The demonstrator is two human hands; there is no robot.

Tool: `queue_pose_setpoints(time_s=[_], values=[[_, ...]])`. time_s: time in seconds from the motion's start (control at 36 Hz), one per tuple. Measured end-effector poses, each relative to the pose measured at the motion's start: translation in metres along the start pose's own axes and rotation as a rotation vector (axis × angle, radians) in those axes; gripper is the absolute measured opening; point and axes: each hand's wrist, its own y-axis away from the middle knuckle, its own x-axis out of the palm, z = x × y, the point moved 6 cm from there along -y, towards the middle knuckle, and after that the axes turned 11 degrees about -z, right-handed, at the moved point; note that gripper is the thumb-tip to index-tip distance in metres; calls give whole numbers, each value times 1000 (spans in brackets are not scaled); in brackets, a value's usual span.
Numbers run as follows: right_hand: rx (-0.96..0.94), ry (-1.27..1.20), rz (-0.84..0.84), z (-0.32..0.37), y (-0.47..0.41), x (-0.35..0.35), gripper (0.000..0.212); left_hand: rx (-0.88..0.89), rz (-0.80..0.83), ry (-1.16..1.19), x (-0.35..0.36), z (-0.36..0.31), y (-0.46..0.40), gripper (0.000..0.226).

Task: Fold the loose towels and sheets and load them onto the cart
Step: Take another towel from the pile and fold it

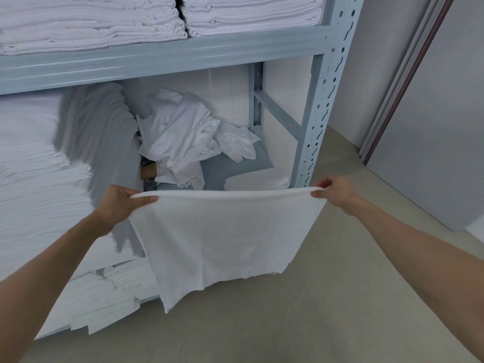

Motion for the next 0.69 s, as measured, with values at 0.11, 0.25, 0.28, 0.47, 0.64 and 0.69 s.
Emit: queue_pose_setpoints(time_s=[0.11,0.25,0.28,0.47,0.64,0.69], values=[[-45,25,45,2,4,3,16,-12,-16,-39,-4,1,7,25],[-145,114,124,7,14,7,4,-26,-22,-74,-8,4,14,24],[-150,125,133,7,16,7,7,-29,-20,-77,-8,5,15,24],[-98,100,137,2,24,8,38,-132,-64,112,-2,14,23,28],[290,-388,135,-17,24,23,24,-399,-87,302,20,25,26,21],[345,-268,157,-28,31,34,26,-436,-96,205,36,27,32,26]])
